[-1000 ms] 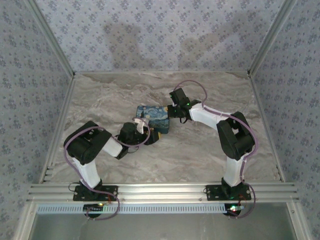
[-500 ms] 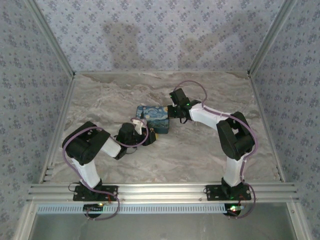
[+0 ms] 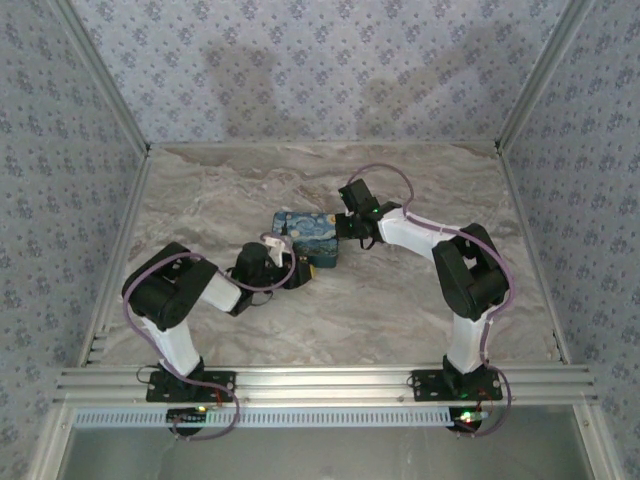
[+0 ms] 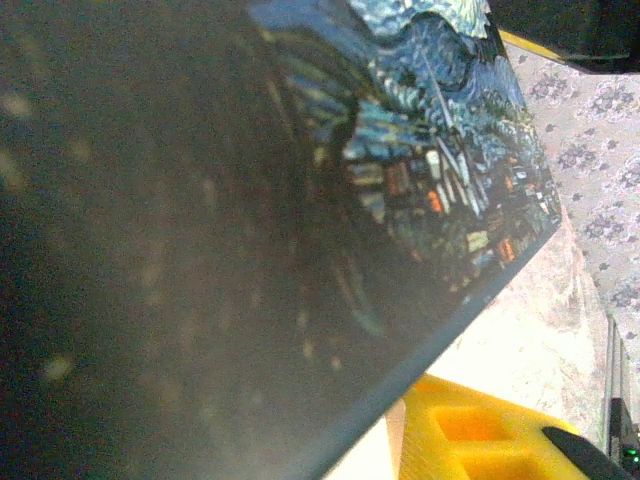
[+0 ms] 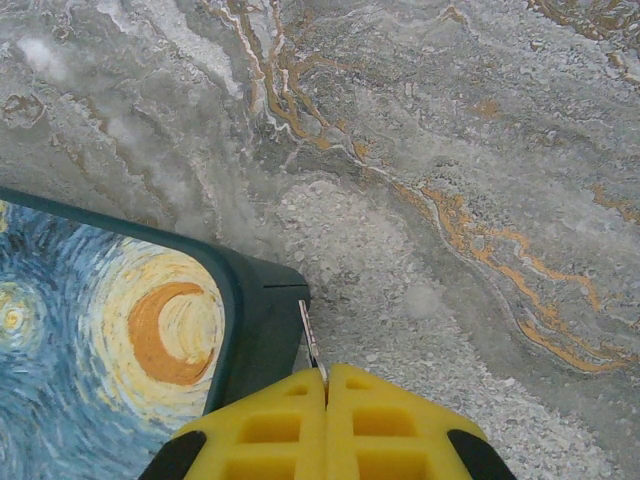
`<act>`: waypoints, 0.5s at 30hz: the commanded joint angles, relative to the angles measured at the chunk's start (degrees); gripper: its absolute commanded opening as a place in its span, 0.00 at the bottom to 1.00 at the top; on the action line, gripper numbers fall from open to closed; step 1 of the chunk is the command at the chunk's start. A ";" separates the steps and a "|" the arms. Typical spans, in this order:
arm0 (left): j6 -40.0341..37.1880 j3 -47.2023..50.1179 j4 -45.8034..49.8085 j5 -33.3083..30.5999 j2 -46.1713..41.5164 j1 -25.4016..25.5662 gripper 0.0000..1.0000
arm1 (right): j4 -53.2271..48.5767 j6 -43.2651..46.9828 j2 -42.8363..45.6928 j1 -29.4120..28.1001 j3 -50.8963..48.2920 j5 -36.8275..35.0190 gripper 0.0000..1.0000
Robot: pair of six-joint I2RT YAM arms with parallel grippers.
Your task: Unlock the padlock with the key
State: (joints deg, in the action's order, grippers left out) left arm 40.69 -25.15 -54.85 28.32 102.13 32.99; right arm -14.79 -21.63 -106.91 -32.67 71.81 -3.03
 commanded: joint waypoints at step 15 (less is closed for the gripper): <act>2.78 -2.96 -2.25 1.55 3.50 2.76 0.48 | 0.04 -1.09 0.73 -1.09 -0.71 1.53 0.00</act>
State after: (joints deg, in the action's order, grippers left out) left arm 42.72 -27.29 -55.88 29.23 103.63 34.89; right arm -14.66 -21.65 -106.91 -32.80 71.81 -2.61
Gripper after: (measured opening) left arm 0.481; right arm 0.060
